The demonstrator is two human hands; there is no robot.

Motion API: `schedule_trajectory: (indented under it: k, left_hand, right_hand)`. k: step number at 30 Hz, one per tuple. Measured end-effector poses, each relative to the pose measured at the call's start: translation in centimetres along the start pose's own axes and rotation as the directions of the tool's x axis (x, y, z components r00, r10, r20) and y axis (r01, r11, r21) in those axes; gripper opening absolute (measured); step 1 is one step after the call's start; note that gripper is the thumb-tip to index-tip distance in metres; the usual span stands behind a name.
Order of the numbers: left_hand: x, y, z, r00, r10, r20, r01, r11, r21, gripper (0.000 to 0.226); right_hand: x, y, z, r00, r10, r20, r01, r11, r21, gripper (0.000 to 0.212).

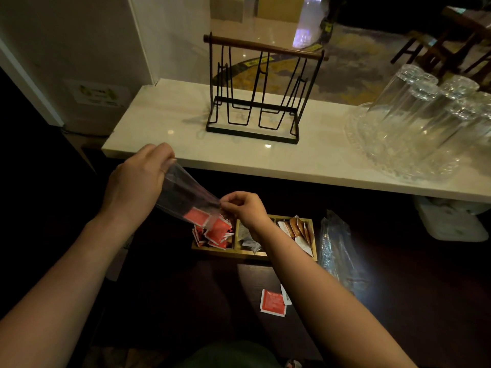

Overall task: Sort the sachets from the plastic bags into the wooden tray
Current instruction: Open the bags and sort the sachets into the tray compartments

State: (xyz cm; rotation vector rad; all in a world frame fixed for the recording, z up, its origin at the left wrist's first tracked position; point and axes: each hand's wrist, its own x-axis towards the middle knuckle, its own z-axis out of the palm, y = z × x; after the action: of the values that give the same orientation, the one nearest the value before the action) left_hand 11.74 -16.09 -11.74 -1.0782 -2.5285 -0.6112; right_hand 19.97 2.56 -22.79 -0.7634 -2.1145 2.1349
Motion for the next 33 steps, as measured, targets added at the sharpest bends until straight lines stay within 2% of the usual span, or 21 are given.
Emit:
schedule_trajectory:
  k: [6,12,16,18,20,22,25,28,31,33]
  left_hand:
    - [0.0,0.9,-0.5,1.0,0.027,-0.001,-0.028,0.999,-0.042,0.01]
    - [0.1,2.3,-0.6,0.987,0.157,0.026,-0.158,0.987,0.038,0.022]
    - [0.5,3.0,-1.4,0.979,0.204,0.007,-0.204,0.973,0.104,0.012]
    - [0.3,3.8,-1.5,0.964,0.262,0.051,-0.266,0.959,0.102,0.005]
    - [0.1,4.4,-1.3,0.942,0.323,0.094,-0.331,0.939,0.09,0.009]
    - [0.3,4.7,-1.3,0.939,0.33,0.094,-0.338,0.937,0.088,0.013]
    - [0.2,4.5,-1.5,0.951,0.305,0.054,-0.308,0.95,0.055,0.013]
    - [-0.2,4.8,-1.7,0.937,0.345,0.06,-0.349,0.934,0.075,0.009]
    - [-0.5,5.1,-1.6,0.932,0.346,0.108,-0.355,0.932,0.076,0.018]
    - [-0.4,5.3,-1.5,0.914,0.396,0.092,-0.403,0.912,0.079,0.012]
  right_hand:
    - [-0.4,0.2,-0.6,1.0,-0.018,0.014,0.018,1.0,0.017,0.011]
    - [-1.1,0.7,-0.9,0.999,-0.051,0.017,0.052,0.998,-0.038,0.013]
    - [-1.3,0.3,-0.6,0.995,-0.093,0.029,0.092,0.996,0.017,0.015]
    - [-1.3,0.4,-0.4,0.996,-0.091,0.024,0.091,0.996,-0.013,0.014]
    - [-1.3,0.6,-0.4,0.995,-0.1,0.015,0.101,0.995,-0.021,0.011]
    - [-1.3,0.8,-0.4,0.996,-0.094,0.013,0.094,0.995,-0.038,0.011]
    - [-1.4,0.9,-0.5,0.996,-0.091,-0.01,0.091,0.996,-0.014,0.01]
    - [-1.8,0.9,-0.5,0.994,-0.107,-0.001,0.107,0.992,0.069,0.009]
    - [-2.0,1.4,-0.2,0.997,-0.078,0.006,0.077,0.993,0.094,0.009]
    - [-2.2,1.2,0.1,0.996,-0.086,-0.001,0.086,0.989,0.12,0.008]
